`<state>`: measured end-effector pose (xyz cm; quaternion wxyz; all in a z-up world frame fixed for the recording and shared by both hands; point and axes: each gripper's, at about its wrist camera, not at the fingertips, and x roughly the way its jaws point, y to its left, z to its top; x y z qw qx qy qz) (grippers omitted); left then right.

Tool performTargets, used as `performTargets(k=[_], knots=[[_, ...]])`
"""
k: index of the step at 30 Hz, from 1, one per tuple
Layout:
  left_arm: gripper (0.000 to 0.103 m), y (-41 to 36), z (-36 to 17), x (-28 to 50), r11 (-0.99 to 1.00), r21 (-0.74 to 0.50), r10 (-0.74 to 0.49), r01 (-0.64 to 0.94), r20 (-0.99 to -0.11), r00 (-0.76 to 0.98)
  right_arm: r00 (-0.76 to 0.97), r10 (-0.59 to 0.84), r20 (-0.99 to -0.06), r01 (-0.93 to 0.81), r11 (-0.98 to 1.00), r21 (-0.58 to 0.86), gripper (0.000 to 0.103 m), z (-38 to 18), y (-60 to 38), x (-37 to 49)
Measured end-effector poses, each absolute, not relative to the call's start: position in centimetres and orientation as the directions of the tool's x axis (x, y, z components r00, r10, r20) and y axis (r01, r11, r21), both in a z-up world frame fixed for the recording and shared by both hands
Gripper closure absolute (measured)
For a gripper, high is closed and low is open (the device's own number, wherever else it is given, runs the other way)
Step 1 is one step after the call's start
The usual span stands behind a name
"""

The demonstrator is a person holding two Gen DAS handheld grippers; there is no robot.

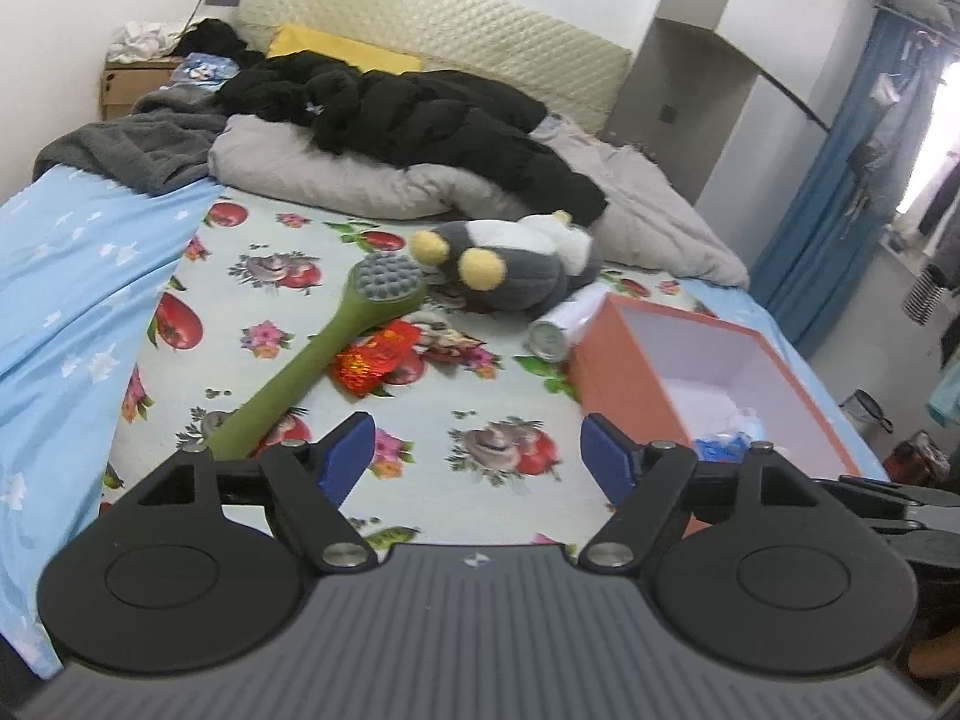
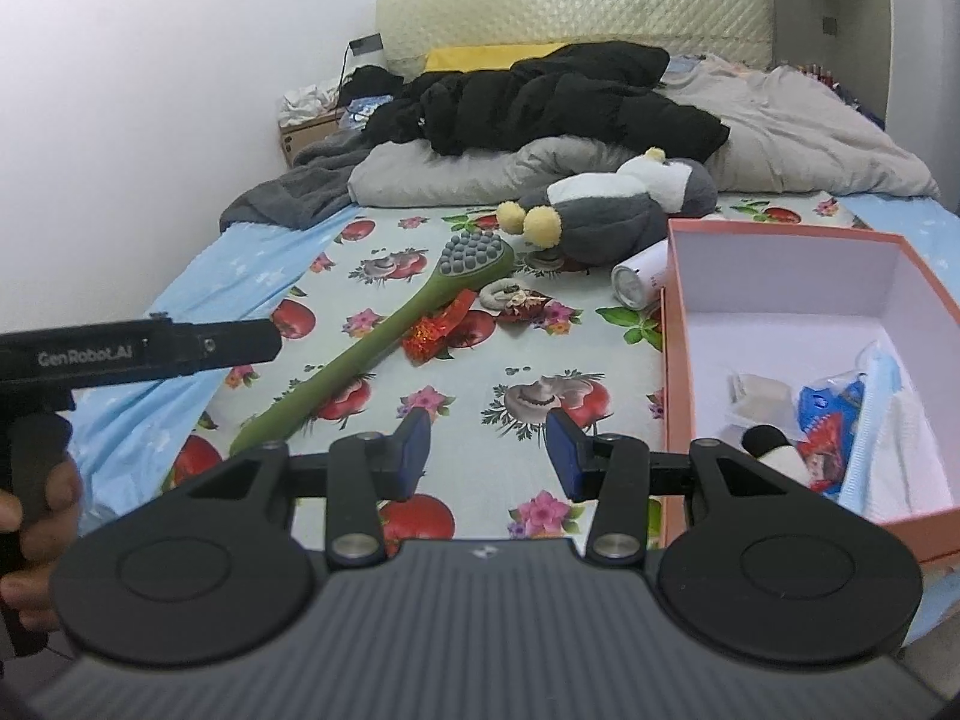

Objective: Organize soft objects
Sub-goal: 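Withdraw both open grippers from the box toward the red packets on the bed, then grasp the red foil tea packet with the left gripper while the right gripper grasps the red-gold candy packet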

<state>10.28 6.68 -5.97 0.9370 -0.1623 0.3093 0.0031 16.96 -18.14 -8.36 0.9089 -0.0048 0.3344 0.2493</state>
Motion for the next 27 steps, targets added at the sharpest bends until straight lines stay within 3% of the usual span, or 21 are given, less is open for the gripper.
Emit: performTargets(k=[11,27], knots=[[0.024,8.5,-10.9,16.9,0.967,-0.222,-0.034,-0.125,-0.600,0.800,0.636,0.431,-0.640,-0.444,0.883,0.153,0.057,-11.5,-15.2,23.5],[0.025,10.2,-19.4,28.0,0.985,-0.151,-0.039,-0.084,-0.670,0.741,0.592,0.437,-0.677,-0.352,0.896,0.271,0.057,-16.4,-11.1,34.9]])
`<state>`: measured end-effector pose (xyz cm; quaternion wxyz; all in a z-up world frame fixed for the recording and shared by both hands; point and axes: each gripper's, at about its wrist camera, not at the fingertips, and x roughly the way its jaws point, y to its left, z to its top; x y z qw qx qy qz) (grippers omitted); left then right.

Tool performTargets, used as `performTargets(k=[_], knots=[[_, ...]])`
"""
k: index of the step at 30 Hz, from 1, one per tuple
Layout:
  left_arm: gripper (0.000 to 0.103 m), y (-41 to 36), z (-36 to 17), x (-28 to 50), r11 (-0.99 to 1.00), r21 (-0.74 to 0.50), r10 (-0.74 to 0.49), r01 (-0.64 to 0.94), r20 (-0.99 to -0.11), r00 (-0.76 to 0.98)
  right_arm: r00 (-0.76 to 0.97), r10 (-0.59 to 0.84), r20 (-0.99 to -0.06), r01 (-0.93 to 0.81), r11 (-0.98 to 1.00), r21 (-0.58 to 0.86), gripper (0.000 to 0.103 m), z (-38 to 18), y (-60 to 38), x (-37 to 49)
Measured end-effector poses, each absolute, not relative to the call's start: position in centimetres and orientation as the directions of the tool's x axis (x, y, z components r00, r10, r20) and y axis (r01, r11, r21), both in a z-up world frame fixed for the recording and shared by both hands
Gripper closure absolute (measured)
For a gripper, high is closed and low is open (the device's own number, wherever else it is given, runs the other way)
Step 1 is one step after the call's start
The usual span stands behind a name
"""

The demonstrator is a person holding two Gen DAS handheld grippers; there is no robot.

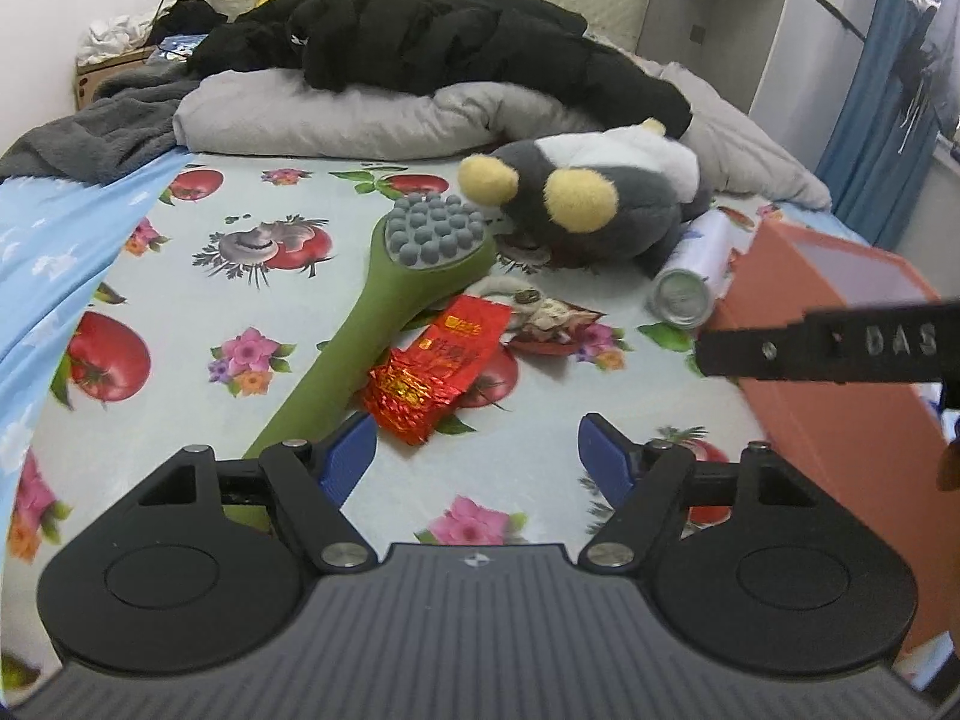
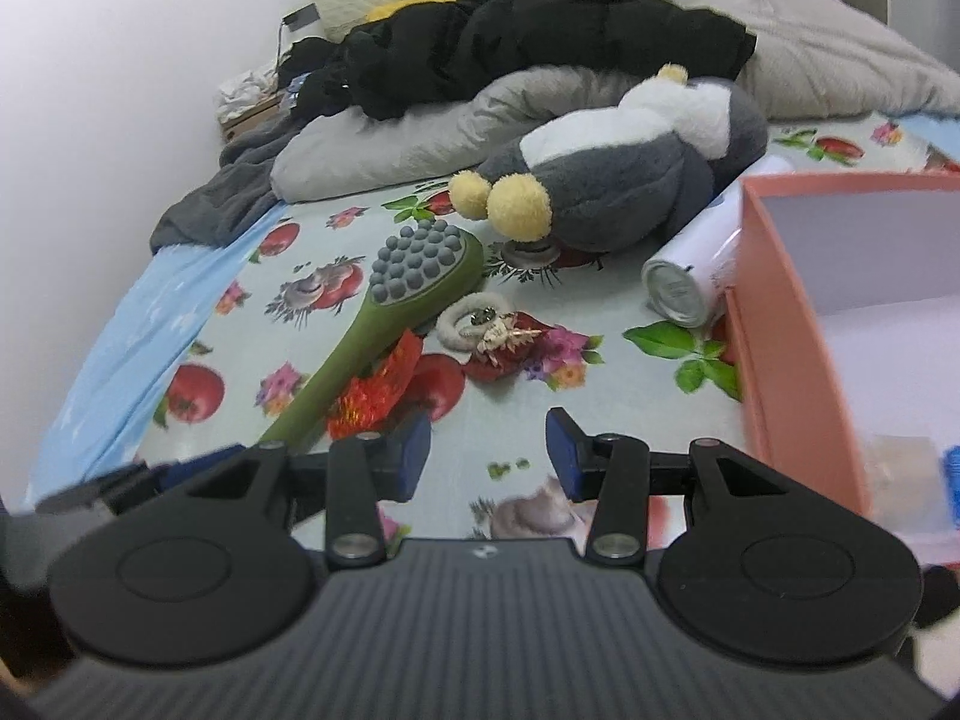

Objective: Organize soft objects
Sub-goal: 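Grasp the red foil tea packet with the left gripper while the right gripper grasps the red-gold candy packet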

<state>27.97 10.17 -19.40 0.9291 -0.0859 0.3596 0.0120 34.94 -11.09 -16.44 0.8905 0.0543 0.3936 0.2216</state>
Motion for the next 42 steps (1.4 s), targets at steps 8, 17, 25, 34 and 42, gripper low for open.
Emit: performTargets(k=[8,17,25,34,42], knots=[[0.029,10.8,-22.6,31.3,0.993,-0.111,-0.039,-0.050,-0.674,0.737,0.593,0.430,-0.681,-0.285,0.903,0.321,0.057,-20.0,-8.8,39.2],[0.032,10.5,-24.5,33.1,0.989,-0.117,-0.011,-0.089,-0.666,0.746,0.590,0.411,-0.695,-0.223,0.910,0.350,0.057,-23.2,-7.7,42.6],[0.036,10.4,-25.5,34.4,0.990,-0.061,0.054,-0.126,-0.669,0.741,0.589,0.401,-0.702,-0.225,0.915,0.334,0.057,-24.6,-6.6,44.4],[0.063,11.8,-25.5,34.5,0.981,-0.088,0.070,-0.174,-0.674,0.736,0.592,0.391,-0.704,-0.231,0.920,0.317,0.068,-24.6,-6.1,44.3],[0.076,11.5,-24.5,32.8,0.965,-0.171,0.031,-0.198,-0.675,0.737,0.596,0.384,-0.705,-0.245,0.923,0.296,0.070,-23.7,-6.9,41.7]])
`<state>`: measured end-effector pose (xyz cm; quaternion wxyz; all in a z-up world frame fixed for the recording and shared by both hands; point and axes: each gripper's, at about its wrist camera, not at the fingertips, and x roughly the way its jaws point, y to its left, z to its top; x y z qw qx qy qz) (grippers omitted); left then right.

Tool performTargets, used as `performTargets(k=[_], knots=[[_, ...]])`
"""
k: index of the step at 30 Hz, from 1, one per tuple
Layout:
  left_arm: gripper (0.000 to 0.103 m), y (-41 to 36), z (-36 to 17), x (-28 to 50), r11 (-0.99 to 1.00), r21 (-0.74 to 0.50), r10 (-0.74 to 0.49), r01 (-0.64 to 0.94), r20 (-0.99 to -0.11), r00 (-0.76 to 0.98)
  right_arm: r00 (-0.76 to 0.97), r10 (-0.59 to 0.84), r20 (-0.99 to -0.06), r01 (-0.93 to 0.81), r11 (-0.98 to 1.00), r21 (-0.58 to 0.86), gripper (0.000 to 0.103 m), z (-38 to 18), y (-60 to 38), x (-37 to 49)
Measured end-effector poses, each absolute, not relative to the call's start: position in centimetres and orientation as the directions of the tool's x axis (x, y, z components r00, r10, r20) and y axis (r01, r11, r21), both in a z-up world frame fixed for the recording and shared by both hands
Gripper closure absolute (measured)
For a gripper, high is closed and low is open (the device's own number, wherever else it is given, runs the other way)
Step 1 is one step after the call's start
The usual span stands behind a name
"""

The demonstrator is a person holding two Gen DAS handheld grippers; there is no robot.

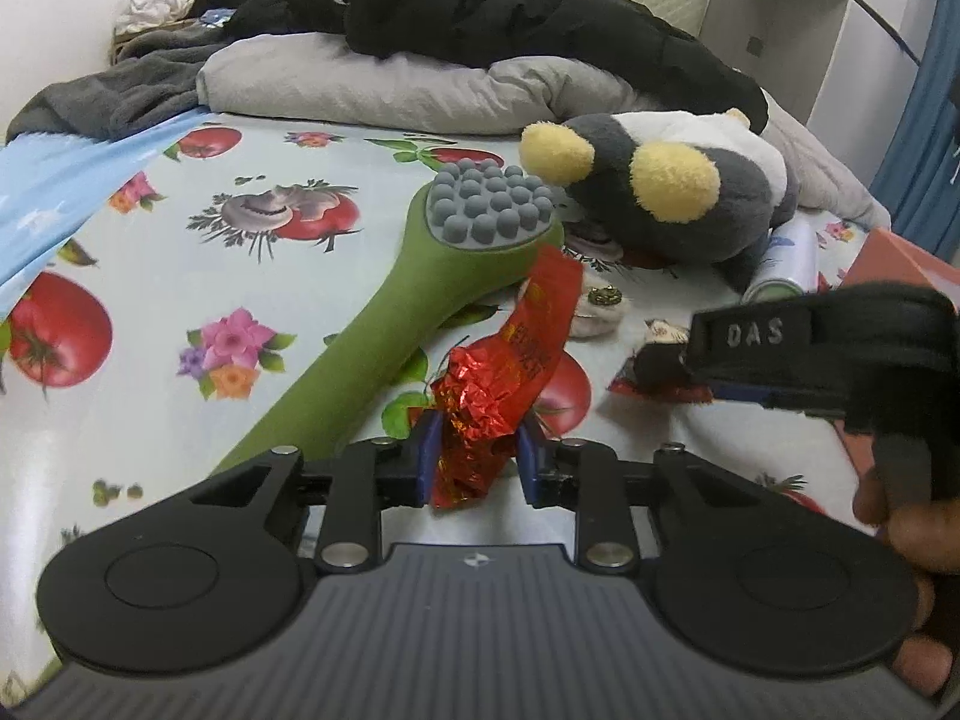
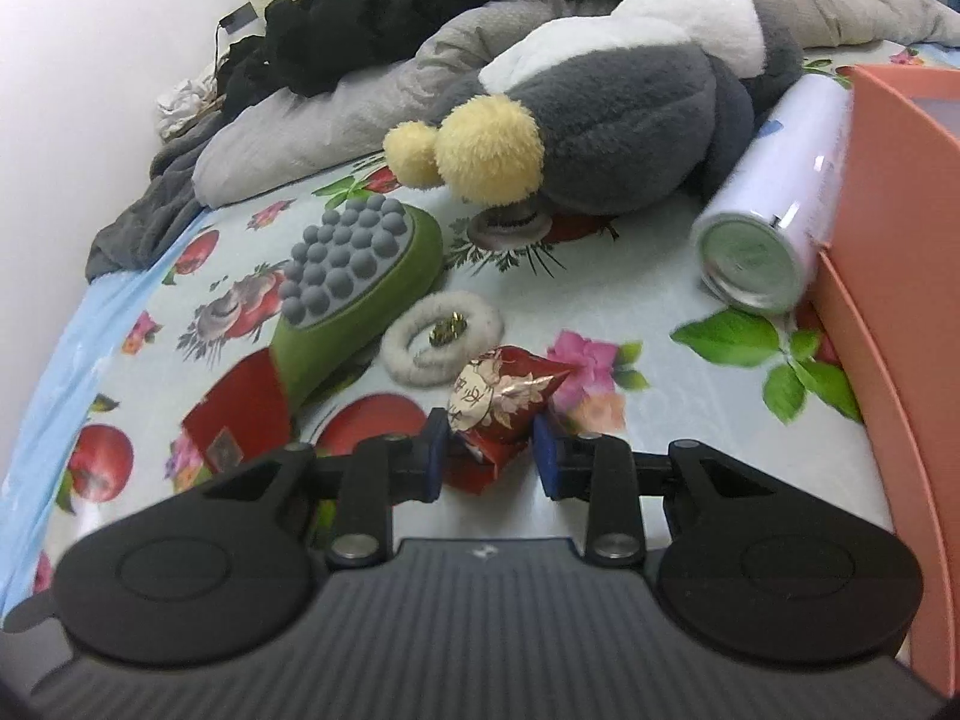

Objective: Organize soft objects
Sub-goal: 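Grasp the red foil tea packet with the left gripper while the right gripper grasps the red-gold candy packet, then lift and carry both red packets with both grippers over the pink box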

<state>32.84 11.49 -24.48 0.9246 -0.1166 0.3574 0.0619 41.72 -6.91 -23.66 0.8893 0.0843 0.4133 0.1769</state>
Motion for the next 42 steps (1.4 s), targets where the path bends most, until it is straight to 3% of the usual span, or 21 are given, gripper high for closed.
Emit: performTargets(k=[11,34,42], knots=[[0.080,10.9,-22.4,27.7,0.928,-0.287,-0.020,-0.236,-0.673,0.739,0.601,0.392,-0.697,-0.280,0.920,0.275,0.070,-21.3,-8.4,36.6],[0.081,9.6,-20.0,17.7,0.914,-0.313,-0.041,-0.258,-0.703,0.710,0.530,0.412,-0.742,-0.401,0.892,0.208,0.070,-19.7,-9.5,26.9],[0.081,8.7,-17.0,15.8,0.919,-0.318,-0.047,-0.234,-0.676,0.735,0.548,0.423,-0.722,-0.417,0.886,0.202,0.070,-17.2,-10.9,24.6]])
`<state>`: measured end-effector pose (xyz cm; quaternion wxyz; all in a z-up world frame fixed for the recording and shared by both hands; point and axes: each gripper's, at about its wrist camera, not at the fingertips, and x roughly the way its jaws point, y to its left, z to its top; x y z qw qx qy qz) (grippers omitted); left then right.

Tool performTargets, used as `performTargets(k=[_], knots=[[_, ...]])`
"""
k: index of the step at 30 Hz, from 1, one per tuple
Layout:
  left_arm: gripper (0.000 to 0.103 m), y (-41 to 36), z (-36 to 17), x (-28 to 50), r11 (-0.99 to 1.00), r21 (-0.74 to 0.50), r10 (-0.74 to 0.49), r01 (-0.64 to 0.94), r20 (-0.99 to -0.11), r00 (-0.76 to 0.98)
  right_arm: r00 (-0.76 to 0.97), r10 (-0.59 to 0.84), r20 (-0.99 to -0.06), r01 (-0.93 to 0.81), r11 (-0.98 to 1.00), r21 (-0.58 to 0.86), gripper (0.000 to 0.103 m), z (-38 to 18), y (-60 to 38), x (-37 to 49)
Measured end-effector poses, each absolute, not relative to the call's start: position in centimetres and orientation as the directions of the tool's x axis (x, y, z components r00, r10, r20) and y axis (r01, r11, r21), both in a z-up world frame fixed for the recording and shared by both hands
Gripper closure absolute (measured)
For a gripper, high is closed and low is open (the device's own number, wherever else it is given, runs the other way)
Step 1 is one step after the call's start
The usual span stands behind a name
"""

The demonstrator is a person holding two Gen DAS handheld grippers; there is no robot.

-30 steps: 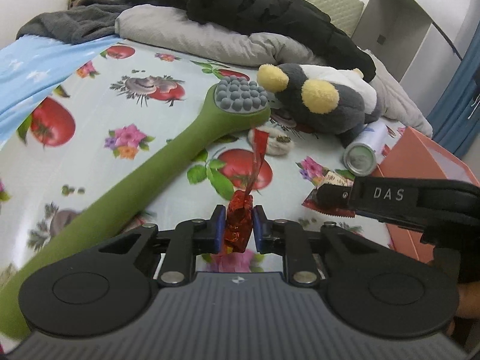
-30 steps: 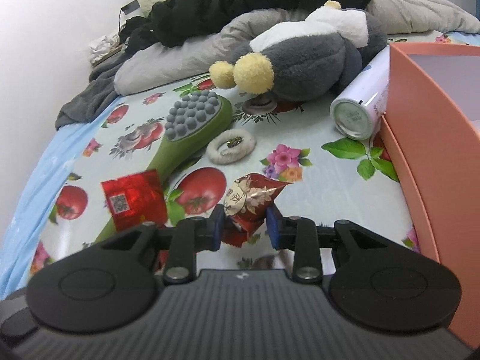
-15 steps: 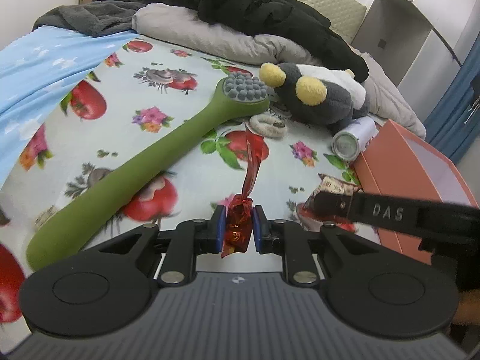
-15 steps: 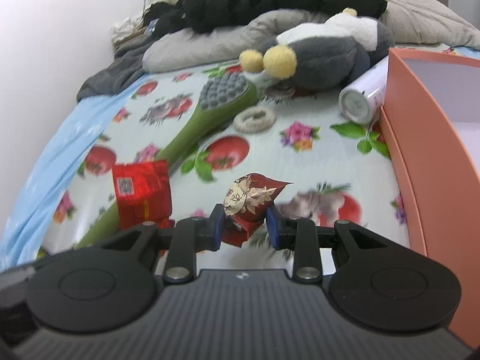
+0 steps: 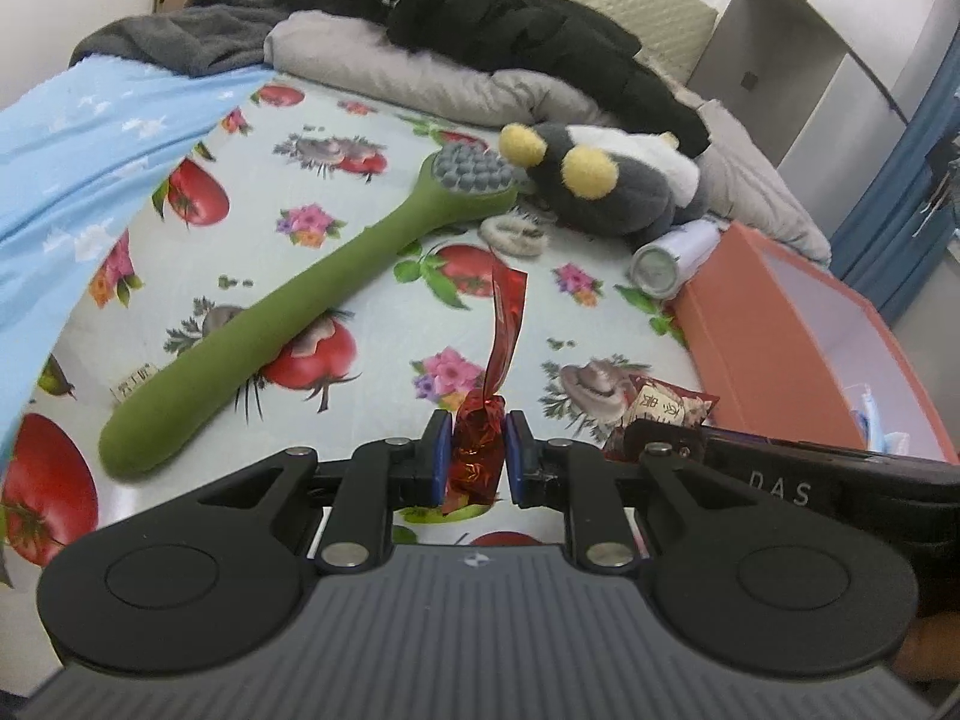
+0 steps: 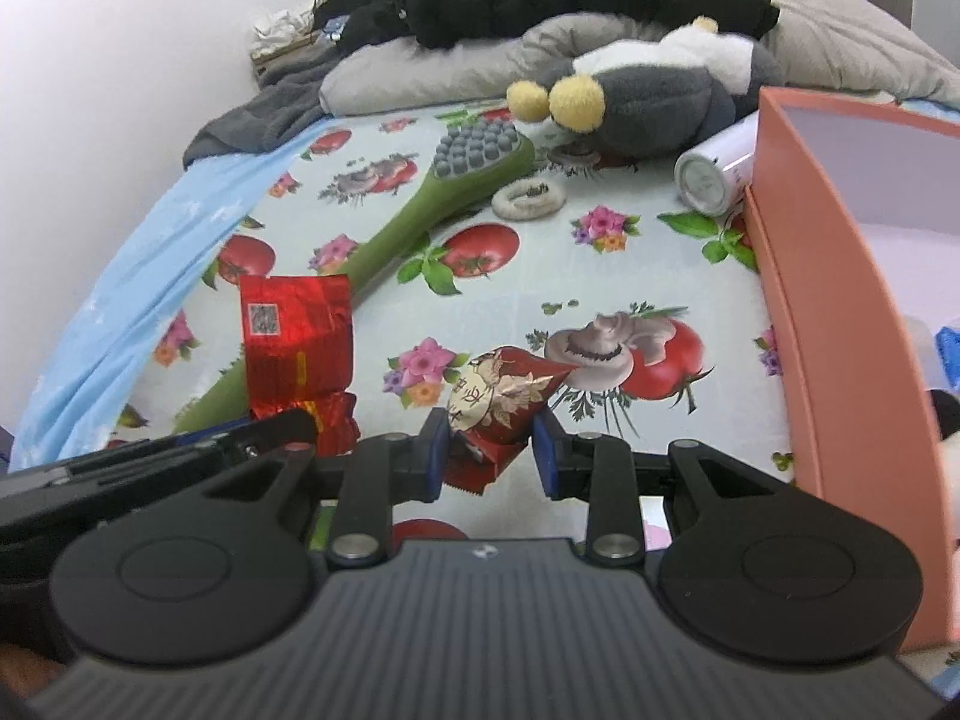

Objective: Organize soft objects
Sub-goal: 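Lift and carry both red packets with both grippers over the pink box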

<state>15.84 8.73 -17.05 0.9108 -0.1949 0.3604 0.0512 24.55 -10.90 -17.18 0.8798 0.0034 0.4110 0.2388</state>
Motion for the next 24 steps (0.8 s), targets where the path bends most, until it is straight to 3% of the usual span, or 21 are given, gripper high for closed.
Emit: performTargets(k=[24], knots=[[0.081,3.9,-5.3,9.5,0.941,-0.327,-0.124,-0.084,-0.567,0.815,0.662,0.471,-0.583,-0.441,0.874,0.205,0.070,-6.5,-16.0,18.0]])
